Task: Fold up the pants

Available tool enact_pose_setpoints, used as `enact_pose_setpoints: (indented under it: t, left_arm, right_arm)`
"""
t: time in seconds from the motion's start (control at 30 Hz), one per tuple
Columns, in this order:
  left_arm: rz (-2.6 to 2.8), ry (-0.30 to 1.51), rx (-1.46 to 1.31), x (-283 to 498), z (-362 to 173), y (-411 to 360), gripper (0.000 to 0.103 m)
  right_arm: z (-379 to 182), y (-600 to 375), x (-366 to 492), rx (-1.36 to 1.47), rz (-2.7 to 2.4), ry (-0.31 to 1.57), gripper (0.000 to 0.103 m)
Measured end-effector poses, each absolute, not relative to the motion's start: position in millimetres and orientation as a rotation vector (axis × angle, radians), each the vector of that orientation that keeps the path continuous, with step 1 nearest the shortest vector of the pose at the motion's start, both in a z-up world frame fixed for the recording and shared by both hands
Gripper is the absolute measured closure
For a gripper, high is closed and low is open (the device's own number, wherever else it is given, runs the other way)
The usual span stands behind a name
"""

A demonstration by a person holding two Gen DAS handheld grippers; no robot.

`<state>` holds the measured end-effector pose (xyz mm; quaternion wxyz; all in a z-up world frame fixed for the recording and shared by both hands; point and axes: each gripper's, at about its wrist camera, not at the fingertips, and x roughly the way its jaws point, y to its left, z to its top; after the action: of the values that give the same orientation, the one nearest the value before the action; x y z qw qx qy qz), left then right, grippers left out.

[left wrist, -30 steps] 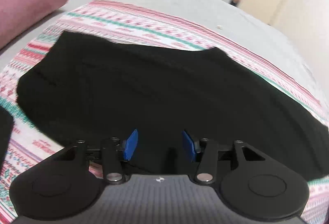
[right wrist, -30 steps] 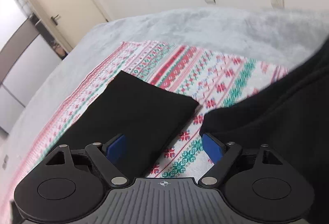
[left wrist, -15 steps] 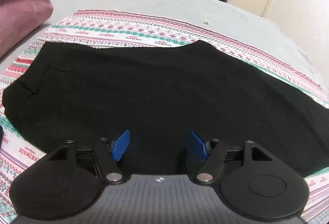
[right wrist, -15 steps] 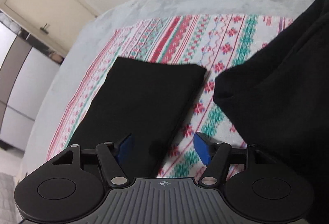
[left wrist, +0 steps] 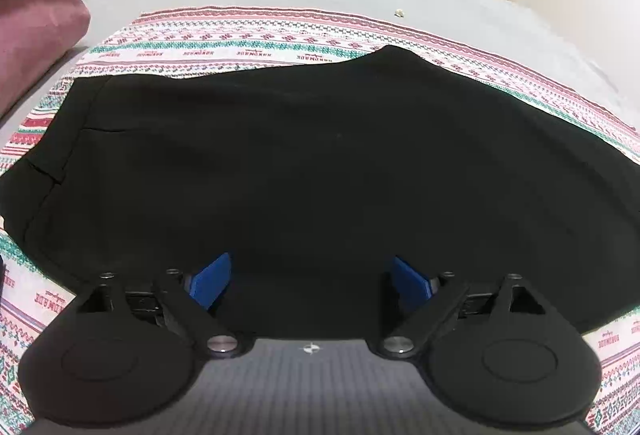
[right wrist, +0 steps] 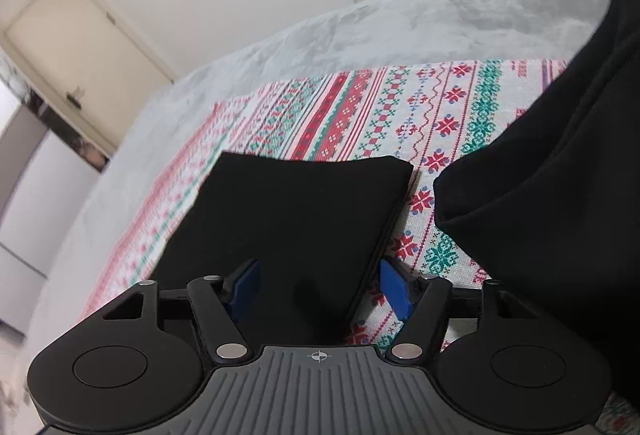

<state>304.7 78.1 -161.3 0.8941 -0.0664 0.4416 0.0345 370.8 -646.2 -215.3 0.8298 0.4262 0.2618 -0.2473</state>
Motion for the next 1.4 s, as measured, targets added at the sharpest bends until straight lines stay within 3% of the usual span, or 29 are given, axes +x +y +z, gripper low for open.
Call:
enact_pose_setpoints:
  t: [0.03, 0.17, 0.3, 0.6, 0.8, 1.03, 1.2, 1.27, 1.33, 1.4]
  left_arm:
    - [0.07, 0.916, -0.136, 304.5, -161.4, 76.8, 0.0]
    - [0.068, 0.917, -0.124, 305.6, -162.3, 74.1, 0.0]
    - [0.074, 0.919, -0.113, 305.2, -164.4, 70.9, 0.0]
    - [0.073, 0.921, -0.172, 307.5, -162.1, 79.3, 0.0]
    - [0.066, 0.941, -0.241, 316.3, -165.1, 90.1, 0.0]
    - [0.053, 0.947, -0.3, 316.4, -163.9, 104.8, 0.0]
    - [0.047, 0.953, -0.348, 319.6, -162.3, 114.1, 0.0]
    - [0.044, 0.955, -0.358, 320.2, -161.9, 116.1, 0.0]
    - [0.043, 0.956, -0.367, 320.3, -161.7, 117.3, 0.0]
    - [0.042, 0.957, -0.379, 320.6, -161.0, 118.7, 0.0]
  right_arm:
    - [-216.2, -648.0, 370.2, 0.916, -0.537, 0.552, 0.055]
    - [-218.8, -654.0, 366.5, 0.97, -0.547, 0.539, 0.068]
    - [-219.6, -657.5, 367.1, 0.949, -0.555, 0.554, 0.093]
    - [-197.6, -633.1, 374.1, 0.76, -0.604, 0.521, 0.099]
    - [-126.8, -483.6, 386.7, 0.095, -0.31, 0.256, 0.099]
    - [-208.9, -244.1, 332.1, -0.727, 0.47, 0.395, 0.1]
    - [-235.5, -201.2, 302.0, -0.895, 0.477, 0.379, 0.095]
    - [-228.6, -206.1, 307.3, -0.845, 0.468, 0.397, 0.086]
    - [-223.9, -211.5, 315.0, -0.781, 0.444, 0.419, 0.068]
    - [-220.2, -216.8, 321.6, -0.716, 0.431, 0.438, 0.063]
